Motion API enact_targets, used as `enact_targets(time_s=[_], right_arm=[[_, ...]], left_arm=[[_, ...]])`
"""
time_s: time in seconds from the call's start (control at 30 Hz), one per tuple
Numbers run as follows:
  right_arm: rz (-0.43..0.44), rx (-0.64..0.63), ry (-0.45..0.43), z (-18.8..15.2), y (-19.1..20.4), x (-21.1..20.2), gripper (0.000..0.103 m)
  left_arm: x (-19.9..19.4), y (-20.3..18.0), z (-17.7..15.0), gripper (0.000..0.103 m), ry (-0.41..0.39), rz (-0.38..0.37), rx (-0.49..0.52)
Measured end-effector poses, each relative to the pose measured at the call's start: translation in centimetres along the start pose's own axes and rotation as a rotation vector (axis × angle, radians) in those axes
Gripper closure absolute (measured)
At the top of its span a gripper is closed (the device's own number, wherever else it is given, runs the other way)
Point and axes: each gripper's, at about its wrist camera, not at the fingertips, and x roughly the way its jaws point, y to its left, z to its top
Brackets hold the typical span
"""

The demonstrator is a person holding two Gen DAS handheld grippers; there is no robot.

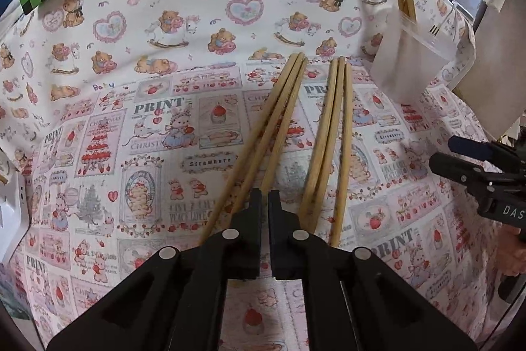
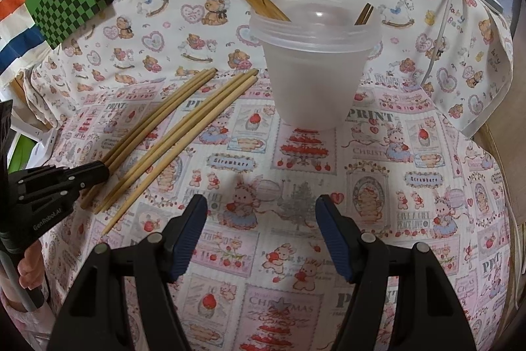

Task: Organize utensils
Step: 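Close the left gripper on a chopstick and pull it from the bundle, then lift the chopstick upright with the left gripper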

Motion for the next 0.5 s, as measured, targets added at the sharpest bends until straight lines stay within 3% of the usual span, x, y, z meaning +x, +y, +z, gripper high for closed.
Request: enact_targets(time_s=[0.03,0.07,0.1,0.4,0.5], right_arm=[[0.0,-0.001,0.0,-0.01,0.01,0.01,0.037],[0.0,0.0,0.0,0.0,0.01,-0.01,0.037],[0.001,0.001,0.0,0.0,0.02,-0.01,0.037],[0.002,0.001,-0.001,-0.02,0.06,-0.08,0.037],[0.005,0.001,0.001,-0.03,0.09,-0.1,0.037]], left_arm=[[0.12,0.05,-0.05,0.095,0.009,0.022,0.014],[0.29,0.03,-0.17,0.084,0.024,0.016,0.025],[0.45,0.12,-0.24,0.083,0.04,0.009,0.033],[0.4,-0.33,-0.4,0.083,0.028,0.007,0.11],[0.52,0.18,-0.18,0.094,0.021,-0.016,0.083]])
